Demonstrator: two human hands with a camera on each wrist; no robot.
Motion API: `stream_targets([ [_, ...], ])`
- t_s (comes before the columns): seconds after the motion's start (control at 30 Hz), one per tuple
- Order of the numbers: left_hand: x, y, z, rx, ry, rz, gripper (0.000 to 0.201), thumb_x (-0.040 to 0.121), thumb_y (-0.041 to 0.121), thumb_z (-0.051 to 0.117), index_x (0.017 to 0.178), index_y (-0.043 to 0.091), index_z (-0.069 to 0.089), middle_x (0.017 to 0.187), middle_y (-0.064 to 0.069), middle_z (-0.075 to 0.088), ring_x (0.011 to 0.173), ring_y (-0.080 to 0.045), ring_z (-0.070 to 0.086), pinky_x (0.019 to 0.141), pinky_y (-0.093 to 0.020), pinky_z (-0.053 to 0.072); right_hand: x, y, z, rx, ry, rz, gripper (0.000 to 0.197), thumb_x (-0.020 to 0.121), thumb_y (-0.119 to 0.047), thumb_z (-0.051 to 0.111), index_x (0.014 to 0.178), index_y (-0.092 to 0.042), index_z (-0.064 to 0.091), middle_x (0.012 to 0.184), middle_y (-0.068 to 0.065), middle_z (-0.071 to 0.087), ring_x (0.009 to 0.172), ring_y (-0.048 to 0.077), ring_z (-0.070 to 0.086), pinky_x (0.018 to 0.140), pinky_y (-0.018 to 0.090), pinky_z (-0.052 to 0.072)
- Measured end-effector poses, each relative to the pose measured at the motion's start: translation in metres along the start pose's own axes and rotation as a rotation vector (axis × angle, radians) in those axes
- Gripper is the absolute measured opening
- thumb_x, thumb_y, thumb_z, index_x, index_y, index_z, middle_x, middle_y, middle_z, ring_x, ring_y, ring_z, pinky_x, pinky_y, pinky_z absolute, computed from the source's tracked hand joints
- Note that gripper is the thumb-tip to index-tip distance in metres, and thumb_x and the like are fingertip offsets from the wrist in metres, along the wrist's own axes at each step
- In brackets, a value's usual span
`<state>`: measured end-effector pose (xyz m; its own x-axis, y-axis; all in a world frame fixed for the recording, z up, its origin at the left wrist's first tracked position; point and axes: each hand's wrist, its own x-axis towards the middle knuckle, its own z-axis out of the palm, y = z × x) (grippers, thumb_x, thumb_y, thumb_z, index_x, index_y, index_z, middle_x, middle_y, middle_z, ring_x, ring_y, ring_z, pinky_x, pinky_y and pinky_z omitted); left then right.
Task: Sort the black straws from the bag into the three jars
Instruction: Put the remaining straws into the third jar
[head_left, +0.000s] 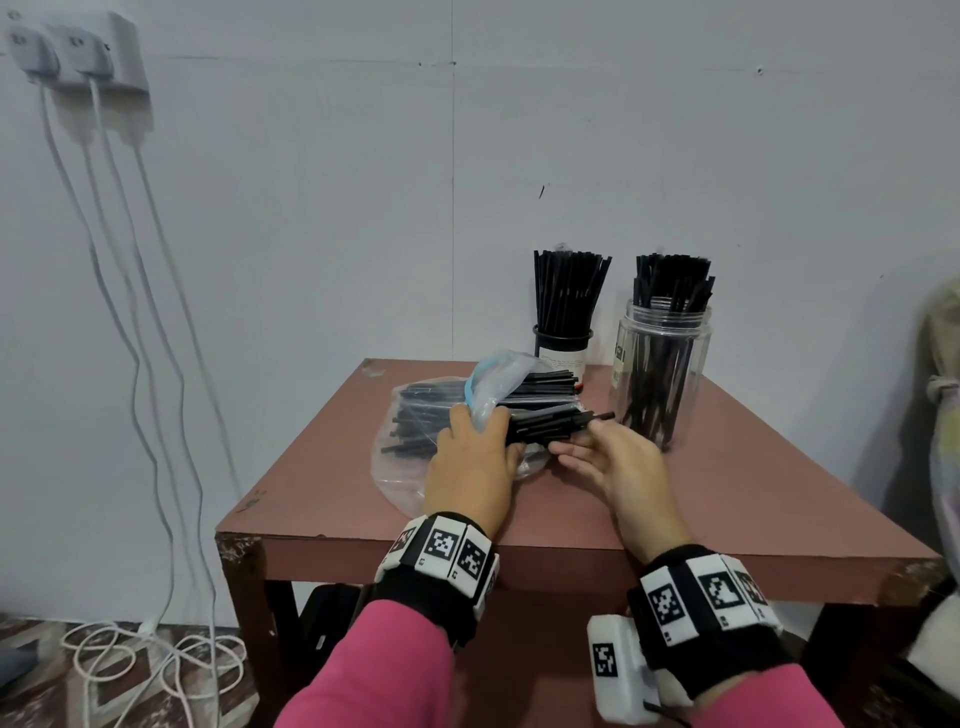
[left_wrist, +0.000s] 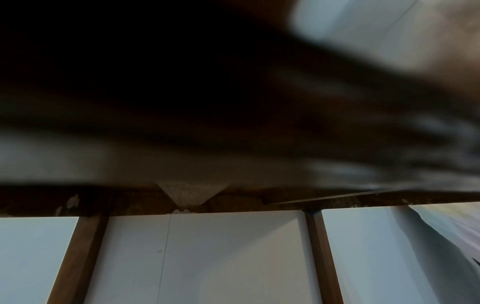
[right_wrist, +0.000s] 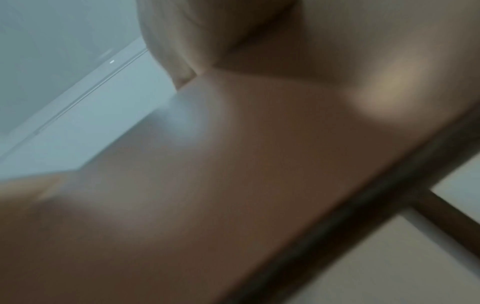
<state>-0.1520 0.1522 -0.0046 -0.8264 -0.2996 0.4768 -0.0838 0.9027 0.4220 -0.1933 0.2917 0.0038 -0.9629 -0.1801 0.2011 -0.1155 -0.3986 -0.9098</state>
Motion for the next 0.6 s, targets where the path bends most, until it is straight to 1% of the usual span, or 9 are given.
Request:
stream_targets([
  [0.07,0.0,-0.0005,0.0006,0.004,0.005,0.003,0.032,0.096,0.038,0.049,0.124,0.022,0.046,0.122,-0.01,0.037,0.102,-0.032,0.047,0.087,-0.044,0.048,-0.0007,-0.0068,-0.0017,0.154,0.018,0.091,0.034,0.103,-0.024,0.039,0.093,0.001,0.06,0.078,0.016,0.069,0.07,0.026,0.072,0.067,0.029,0.059],
  [0.1,0.0,-0.0008,0.0009,0.006,0.005,0.006,0.032,0.096,0.037,0.049,0.124,0.022,0.046,0.122,-0.01,0.037,0.102,-0.032,0.047,0.086,-0.044,0.048,-0.0006,-0.0084,-0.0027,0.161,0.017,0.103,0.037,0.103,-0.027,0.039,0.094,0.001,0.06,0.077,0.016,0.07,0.07,0.026,0.072,0.067,0.03,0.059],
  [0.23,0.0003,-0.0015,0.0005,0.001,-0.005,0.024,0.032,0.095,0.037,0.05,0.124,0.022,0.046,0.122,-0.01,0.036,0.102,-0.032,0.048,0.086,-0.044,0.048,-0.0004,-0.004,-0.0038,0.054,-0.039,0.064,0.024,0.102,-0.012,0.043,0.096,-0.001,0.063,0.088,0.018,0.07,0.072,0.02,0.073,0.065,0.023,0.059],
  [0.33,0.0002,-0.0013,-0.0002,0.014,-0.015,0.034,0.033,0.095,0.037,0.05,0.125,0.023,0.046,0.123,-0.01,0.036,0.103,-0.032,0.048,0.085,-0.044,0.049,-0.0003,-0.0061,-0.0044,0.056,-0.039,0.074,0.02,0.1,-0.008,0.045,0.095,-0.002,0.064,0.089,0.019,0.07,0.071,0.02,0.072,0.064,0.023,0.059],
  [0.4,-0.0002,-0.0009,-0.0007,0.015,-0.015,0.031,0.034,0.095,0.038,0.05,0.125,0.023,0.046,0.122,-0.01,0.036,0.103,-0.032,0.048,0.085,-0.044,0.049,-0.0003,-0.009,-0.0069,0.114,-0.019,0.11,0.026,0.101,-0.015,0.043,0.094,0.001,0.063,0.087,0.021,0.069,0.073,0.027,0.072,0.066,0.028,0.06],
  [0.47,-0.0006,-0.0004,-0.0009,0.023,-0.015,0.026,0.034,0.095,0.038,0.05,0.125,0.023,0.046,0.122,-0.01,0.037,0.102,-0.032,0.048,0.084,-0.044,0.049,-0.0008,-0.0122,-0.0088,0.197,-0.026,0.157,0.044,0.102,-0.034,0.038,0.097,0.003,0.062,0.088,0.023,0.069,0.079,0.034,0.071,0.071,0.034,0.059],
  [0.5,-0.0008,-0.0001,-0.001,0.027,-0.015,0.026,0.034,0.095,0.038,0.05,0.125,0.023,0.046,0.122,-0.01,0.037,0.103,-0.031,0.048,0.084,-0.044,0.049,-0.0005,-0.0129,-0.0094,0.194,-0.037,0.162,0.051,0.1,-0.041,0.038,0.098,0.003,0.063,0.088,0.023,0.07,0.081,0.033,0.071,0.072,0.034,0.059],
  [0.53,-0.0007,-0.0001,-0.0009,0.028,-0.015,0.027,0.034,0.095,0.038,0.05,0.125,0.023,0.046,0.122,-0.01,0.037,0.103,-0.031,0.048,0.084,-0.044,0.049,-0.0008,-0.0126,-0.0089,0.171,-0.047,0.15,0.052,0.099,-0.044,0.04,0.099,0.002,0.063,0.086,0.02,0.071,0.079,0.031,0.071,0.071,0.032,0.06],
  [0.6,-0.0007,-0.0002,-0.0007,0.026,-0.016,0.033,0.034,0.095,0.038,0.05,0.125,0.023,0.046,0.123,-0.01,0.036,0.103,-0.032,0.048,0.084,-0.044,0.049,-0.0005,-0.0077,-0.0071,0.088,-0.055,0.104,0.038,0.097,-0.033,0.05,0.104,0.002,0.063,0.084,0.015,0.071,0.073,0.022,0.072,0.067,0.026,0.06],
])
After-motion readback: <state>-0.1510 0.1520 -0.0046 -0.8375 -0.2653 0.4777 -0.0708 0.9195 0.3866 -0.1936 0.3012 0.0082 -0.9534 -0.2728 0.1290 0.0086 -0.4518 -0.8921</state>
